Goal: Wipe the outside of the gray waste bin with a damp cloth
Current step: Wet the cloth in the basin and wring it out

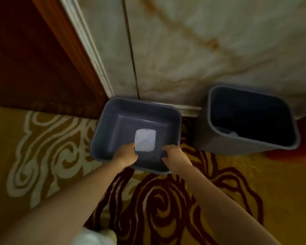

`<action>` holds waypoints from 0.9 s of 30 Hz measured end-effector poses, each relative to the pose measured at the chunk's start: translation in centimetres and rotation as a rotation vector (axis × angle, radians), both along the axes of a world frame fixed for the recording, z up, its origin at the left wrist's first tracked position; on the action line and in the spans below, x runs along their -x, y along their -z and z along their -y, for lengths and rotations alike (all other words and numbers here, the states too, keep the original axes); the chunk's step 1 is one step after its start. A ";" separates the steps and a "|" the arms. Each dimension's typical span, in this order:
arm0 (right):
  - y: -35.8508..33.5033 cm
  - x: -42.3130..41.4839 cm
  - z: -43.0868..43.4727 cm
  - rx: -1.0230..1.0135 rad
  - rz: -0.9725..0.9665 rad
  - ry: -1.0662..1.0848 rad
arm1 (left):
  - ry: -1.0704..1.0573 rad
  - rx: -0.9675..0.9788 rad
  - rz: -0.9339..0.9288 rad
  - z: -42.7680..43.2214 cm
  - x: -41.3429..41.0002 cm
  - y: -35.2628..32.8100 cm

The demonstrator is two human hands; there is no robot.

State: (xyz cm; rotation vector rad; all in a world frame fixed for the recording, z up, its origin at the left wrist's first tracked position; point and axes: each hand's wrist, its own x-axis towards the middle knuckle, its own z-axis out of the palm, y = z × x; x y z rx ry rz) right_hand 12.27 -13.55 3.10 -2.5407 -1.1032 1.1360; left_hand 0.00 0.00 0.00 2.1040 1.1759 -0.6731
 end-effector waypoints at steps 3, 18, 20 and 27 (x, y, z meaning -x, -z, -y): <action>6.8 -0.4 -3.1 0.028 0.026 -0.087 | 0.009 -0.053 0.028 -1.6 -2.1 5.9; 21.0 -5.5 -12.7 -0.062 0.309 -0.141 | 0.200 -0.306 0.181 -9.9 -7.3 19.7; 21.6 -5.2 -12.7 -0.055 0.338 -0.163 | 0.188 -0.296 0.222 -10.0 -7.0 20.1; 21.3 -3.9 -11.7 -0.058 0.401 -0.136 | 0.188 -0.192 0.249 -9.0 -6.7 19.0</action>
